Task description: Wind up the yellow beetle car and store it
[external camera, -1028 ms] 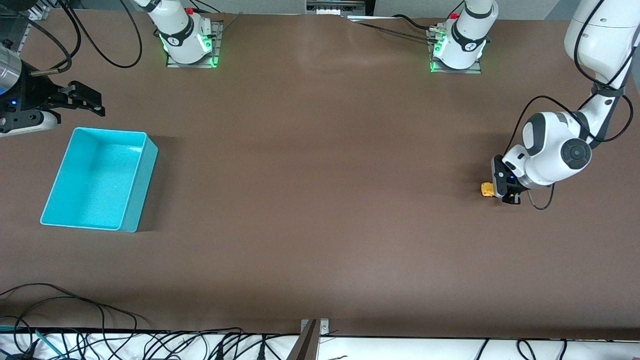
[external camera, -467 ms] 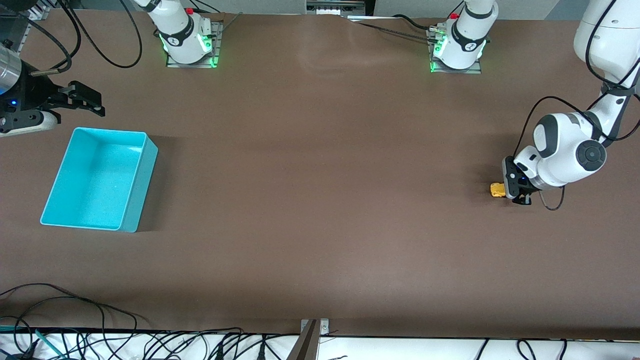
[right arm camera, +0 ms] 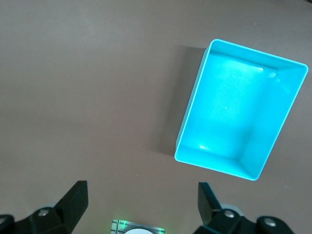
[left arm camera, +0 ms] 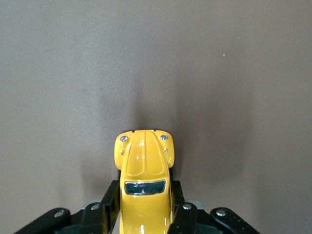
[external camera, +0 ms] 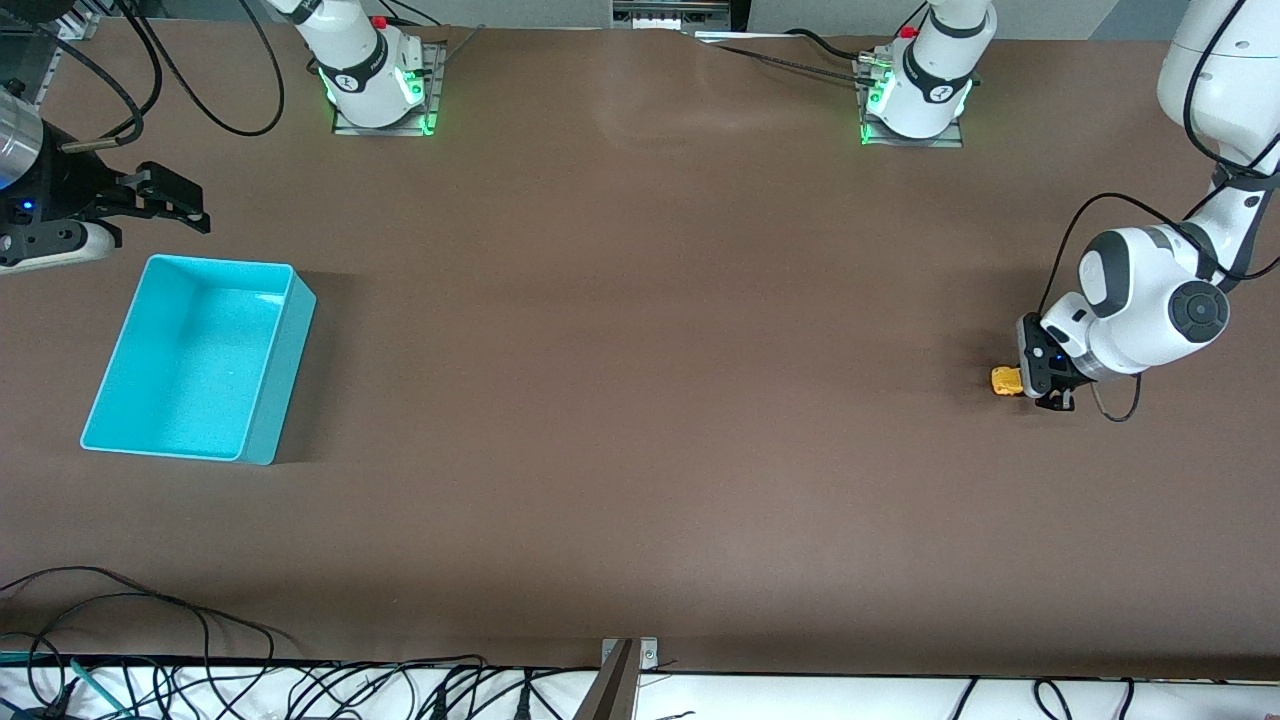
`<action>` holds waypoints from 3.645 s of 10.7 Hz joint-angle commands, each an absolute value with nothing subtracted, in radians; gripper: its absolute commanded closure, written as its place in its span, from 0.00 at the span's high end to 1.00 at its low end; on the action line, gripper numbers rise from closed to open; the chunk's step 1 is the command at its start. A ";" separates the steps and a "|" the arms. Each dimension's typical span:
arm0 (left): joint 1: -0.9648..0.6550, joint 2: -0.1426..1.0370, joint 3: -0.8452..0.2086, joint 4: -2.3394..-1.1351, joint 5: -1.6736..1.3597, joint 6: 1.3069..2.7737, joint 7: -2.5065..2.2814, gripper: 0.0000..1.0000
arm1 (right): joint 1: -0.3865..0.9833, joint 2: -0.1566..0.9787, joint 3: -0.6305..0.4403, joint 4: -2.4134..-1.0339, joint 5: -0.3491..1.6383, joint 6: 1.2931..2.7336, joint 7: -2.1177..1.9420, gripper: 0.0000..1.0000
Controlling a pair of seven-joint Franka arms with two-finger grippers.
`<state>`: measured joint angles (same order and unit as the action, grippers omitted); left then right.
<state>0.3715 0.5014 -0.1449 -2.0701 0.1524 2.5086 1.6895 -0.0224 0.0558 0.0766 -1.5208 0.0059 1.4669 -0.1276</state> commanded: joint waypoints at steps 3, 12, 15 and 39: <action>0.403 0.571 -0.146 -2.010 0.181 2.528 1.730 0.02 | -0.026 0.046 0.078 -1.526 -0.003 1.459 -0.143 1.00; 0.410 0.565 -0.149 -2.002 0.183 2.528 1.755 0.99 | -0.026 0.046 0.078 -1.526 -0.003 1.459 -0.143 1.00; 0.411 0.558 -0.161 -1.964 0.163 2.470 1.832 1.00 | -0.026 0.046 0.078 -1.526 -0.003 1.459 -0.143 1.00; 0.393 0.291 -0.258 -1.551 0.100 1.493 1.300 1.00 | -0.026 0.046 0.078 -1.526 -0.002 1.453 -0.143 1.00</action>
<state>0.3919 0.3052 -0.2538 -1.5651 0.1139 1.5146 1.3314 -0.0232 0.0559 0.0765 -1.5212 0.0059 1.4622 -0.1278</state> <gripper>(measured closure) 0.000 0.000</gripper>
